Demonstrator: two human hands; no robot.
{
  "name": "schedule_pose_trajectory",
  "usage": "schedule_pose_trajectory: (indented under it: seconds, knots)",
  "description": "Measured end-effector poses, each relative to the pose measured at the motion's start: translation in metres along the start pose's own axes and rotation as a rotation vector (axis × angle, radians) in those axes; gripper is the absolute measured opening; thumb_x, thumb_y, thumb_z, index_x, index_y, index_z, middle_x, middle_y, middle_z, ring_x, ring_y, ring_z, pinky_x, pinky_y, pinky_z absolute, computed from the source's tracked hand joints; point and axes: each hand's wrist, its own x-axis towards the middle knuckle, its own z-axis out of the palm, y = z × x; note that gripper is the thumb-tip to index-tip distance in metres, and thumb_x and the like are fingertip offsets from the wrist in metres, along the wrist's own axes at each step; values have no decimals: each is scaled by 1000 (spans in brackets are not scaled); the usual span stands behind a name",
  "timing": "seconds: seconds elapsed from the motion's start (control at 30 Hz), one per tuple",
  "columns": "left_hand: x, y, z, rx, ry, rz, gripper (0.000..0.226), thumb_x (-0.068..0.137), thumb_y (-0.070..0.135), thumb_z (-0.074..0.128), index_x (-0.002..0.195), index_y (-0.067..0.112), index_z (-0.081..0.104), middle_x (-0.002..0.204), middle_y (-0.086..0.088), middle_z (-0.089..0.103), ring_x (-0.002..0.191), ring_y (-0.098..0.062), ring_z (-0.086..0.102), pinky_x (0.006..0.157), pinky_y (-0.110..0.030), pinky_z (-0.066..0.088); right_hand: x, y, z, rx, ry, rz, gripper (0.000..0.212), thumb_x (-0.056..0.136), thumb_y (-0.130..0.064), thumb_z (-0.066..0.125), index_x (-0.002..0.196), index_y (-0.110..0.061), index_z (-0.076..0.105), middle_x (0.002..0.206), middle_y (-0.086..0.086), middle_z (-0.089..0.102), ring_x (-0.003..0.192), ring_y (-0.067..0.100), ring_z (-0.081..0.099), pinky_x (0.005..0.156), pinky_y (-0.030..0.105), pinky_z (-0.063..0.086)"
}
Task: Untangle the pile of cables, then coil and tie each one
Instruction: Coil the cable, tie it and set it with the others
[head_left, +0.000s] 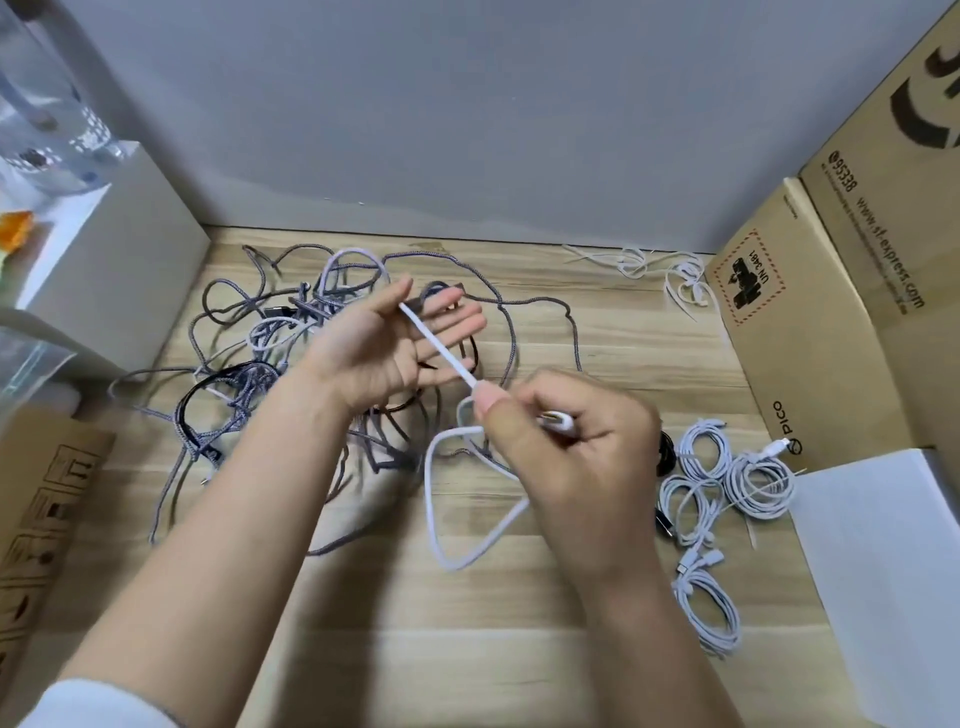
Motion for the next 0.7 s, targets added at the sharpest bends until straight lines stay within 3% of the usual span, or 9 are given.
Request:
schedule_pose_trajectory:
  seconds: [0.1, 0.2, 0.33, 0.4, 0.47, 0.53, 0.6, 0.7]
  knots:
    - [9, 16, -16, -68, 80, 49, 42, 94, 35, 40, 89, 3, 67, 116, -14, 65, 93, -21, 70, 68, -50, 56, -4, -26, -13, 221, 0, -66, 39, 79, -21, 60, 47, -23, 36, 48, -12, 28, 45, 9, 27, 49, 23, 24]
    - [18, 24, -25, -151, 138, 115, 52, 100, 33, 33, 79, 2, 70, 112, -10, 66, 89, -20, 71, 62, -45, 58, -3, -35, -17, 260, -24, -124, 42, 80, -19, 60, 46, -16, 34, 47, -8, 26, 44, 10, 26, 48, 22, 23]
    - [20, 15, -23, -114, 74, 143, 58, 100, 29, 28, 71, 9, 75, 94, -8, 73, 85, -16, 71, 64, -41, 59, 9, -15, -7, 189, 10, 40, 40, 76, -28, 64, 47, -14, 40, 46, -2, 28, 47, 6, 27, 47, 20, 26]
    - [16, 7, -21, -31, 55, 151, 54, 99, 30, 30, 76, 13, 76, 97, -3, 73, 89, -14, 70, 68, -39, 58, 16, 4, 0, 80, -8, 185, 26, 71, -28, 68, 57, -15, 51, 48, 0, 38, 48, 8, 35, 49, 24, 32]
    - [11, -3, -17, 73, 25, 163, 48, 99, 31, 28, 90, 17, 74, 104, 2, 72, 93, -12, 69, 71, -35, 58, 23, 24, 9, -72, -67, 314, 13, 69, -29, 66, 69, -23, 55, 50, -10, 48, 52, 11, 44, 56, 28, 38]
    - [6, -15, -9, 166, -2, 171, 40, 101, 32, 26, 106, 17, 63, 109, 4, 69, 94, -9, 67, 70, -29, 57, 28, 41, 20, -224, -136, 416, 16, 73, -34, 69, 76, -28, 54, 56, -16, 54, 61, 13, 50, 63, 30, 41]
    - [1, -28, 2, 179, -17, 190, 38, 101, 29, 26, 110, 11, 58, 106, 0, 69, 91, -9, 67, 72, -25, 56, 32, 55, 31, -286, -185, 483, 19, 80, -45, 64, 82, -30, 55, 78, -15, 65, 82, 15, 60, 76, 32, 47]
    - [-4, -44, 9, 225, -4, 213, 37, 100, 25, 29, 117, 5, 56, 99, 0, 70, 87, -7, 68, 72, -20, 55, 32, 68, 43, -237, -218, 494, 48, 78, -66, 51, 85, -20, 62, 88, -3, 71, 91, 21, 64, 83, 41, 50]
